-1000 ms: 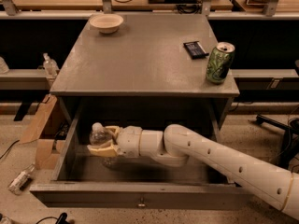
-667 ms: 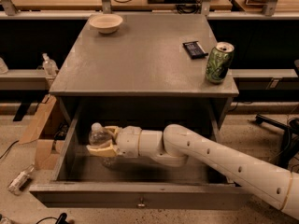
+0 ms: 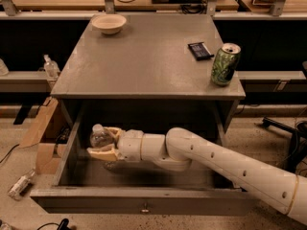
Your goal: Place water bottle into top drawer
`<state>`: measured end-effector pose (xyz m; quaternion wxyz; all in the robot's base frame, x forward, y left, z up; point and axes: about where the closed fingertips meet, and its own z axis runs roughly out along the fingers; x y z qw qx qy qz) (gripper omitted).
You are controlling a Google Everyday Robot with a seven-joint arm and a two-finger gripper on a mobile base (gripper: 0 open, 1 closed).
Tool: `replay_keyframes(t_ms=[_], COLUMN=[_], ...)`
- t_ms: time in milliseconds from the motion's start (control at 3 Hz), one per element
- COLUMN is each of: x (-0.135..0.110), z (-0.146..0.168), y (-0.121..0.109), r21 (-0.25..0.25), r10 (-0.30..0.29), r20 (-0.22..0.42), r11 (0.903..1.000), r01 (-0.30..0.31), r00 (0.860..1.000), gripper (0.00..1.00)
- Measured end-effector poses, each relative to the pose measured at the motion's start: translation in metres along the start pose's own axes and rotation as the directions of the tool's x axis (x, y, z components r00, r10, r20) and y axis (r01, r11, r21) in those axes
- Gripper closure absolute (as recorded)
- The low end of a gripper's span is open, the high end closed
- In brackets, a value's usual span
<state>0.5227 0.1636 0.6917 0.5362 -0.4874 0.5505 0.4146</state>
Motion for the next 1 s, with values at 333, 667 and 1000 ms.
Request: replay_keyframes(t_ms=[333, 667, 1000], x=[-0.0006, -0.001, -0.001], z=[0.0014, 0.0022, 0.0022], y=[0.0011, 0.0017, 0.0017], r21=[-0.003, -0.005, -0.005], r10=[0.0, -0.001, -0.001], r20=[0.001, 0.001, 0.001], r11=[1.0, 1.0, 1.0], r01=[0.0, 0.001, 0.001], r00=[1.0, 1.0, 1.0], gripper=[0.05, 0.0, 0.0])
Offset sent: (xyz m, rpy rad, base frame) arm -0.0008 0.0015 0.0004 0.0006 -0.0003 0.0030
